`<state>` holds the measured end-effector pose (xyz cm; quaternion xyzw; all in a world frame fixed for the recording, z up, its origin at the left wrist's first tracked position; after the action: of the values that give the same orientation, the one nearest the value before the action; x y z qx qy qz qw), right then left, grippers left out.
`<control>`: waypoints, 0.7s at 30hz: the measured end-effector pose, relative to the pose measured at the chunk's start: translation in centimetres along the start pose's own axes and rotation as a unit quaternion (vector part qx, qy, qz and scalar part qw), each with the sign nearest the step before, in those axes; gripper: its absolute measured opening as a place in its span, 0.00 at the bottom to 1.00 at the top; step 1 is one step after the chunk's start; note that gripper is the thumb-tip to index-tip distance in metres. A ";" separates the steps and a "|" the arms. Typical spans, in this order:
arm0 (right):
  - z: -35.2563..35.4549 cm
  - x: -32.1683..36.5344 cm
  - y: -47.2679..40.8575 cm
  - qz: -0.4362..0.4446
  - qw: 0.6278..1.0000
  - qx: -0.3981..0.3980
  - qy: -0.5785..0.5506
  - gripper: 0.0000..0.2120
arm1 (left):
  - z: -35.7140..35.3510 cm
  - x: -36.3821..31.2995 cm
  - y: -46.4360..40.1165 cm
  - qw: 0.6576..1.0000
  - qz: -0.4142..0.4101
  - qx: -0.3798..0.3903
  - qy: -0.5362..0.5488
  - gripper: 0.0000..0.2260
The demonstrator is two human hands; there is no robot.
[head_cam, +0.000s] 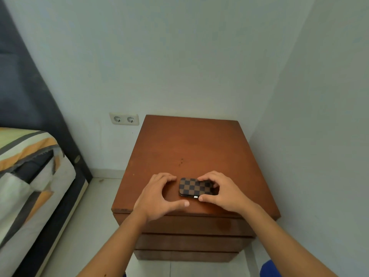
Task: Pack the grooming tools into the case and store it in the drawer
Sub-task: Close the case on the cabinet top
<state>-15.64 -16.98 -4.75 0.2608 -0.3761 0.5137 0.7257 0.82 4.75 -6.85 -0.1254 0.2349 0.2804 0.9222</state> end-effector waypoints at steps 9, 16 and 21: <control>-2.0 -0.6 0.8 0.021 0.997 -0.051 -0.047 0.25 | -0.7 0.8 -0.5 0.999 -0.016 -0.042 0.027 0.20; -2.5 -0.9 0.6 0.039 0.998 -0.052 -0.008 0.27 | -1.2 1.1 -0.7 0.998 -0.033 -0.046 -0.006 0.22; -2.5 -0.7 0.6 0.039 0.998 -0.054 -0.003 0.26 | -1.4 1.0 -0.6 0.998 -0.034 -0.045 -0.019 0.22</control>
<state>-15.65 -15.24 -6.82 0.2082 -0.4156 0.5193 0.7171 1.42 4.24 -8.47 -0.1695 0.2002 0.2614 0.9289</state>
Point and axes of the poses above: each hand's wrist, its own y-axis away from the middle knuckle, its own z-axis out of the back of the hand, x = y × z, the point moved 1 cm from there along -y, towards the middle knuckle, and after that the axes turned 14 degrees about -y, right-handed, at the moved point
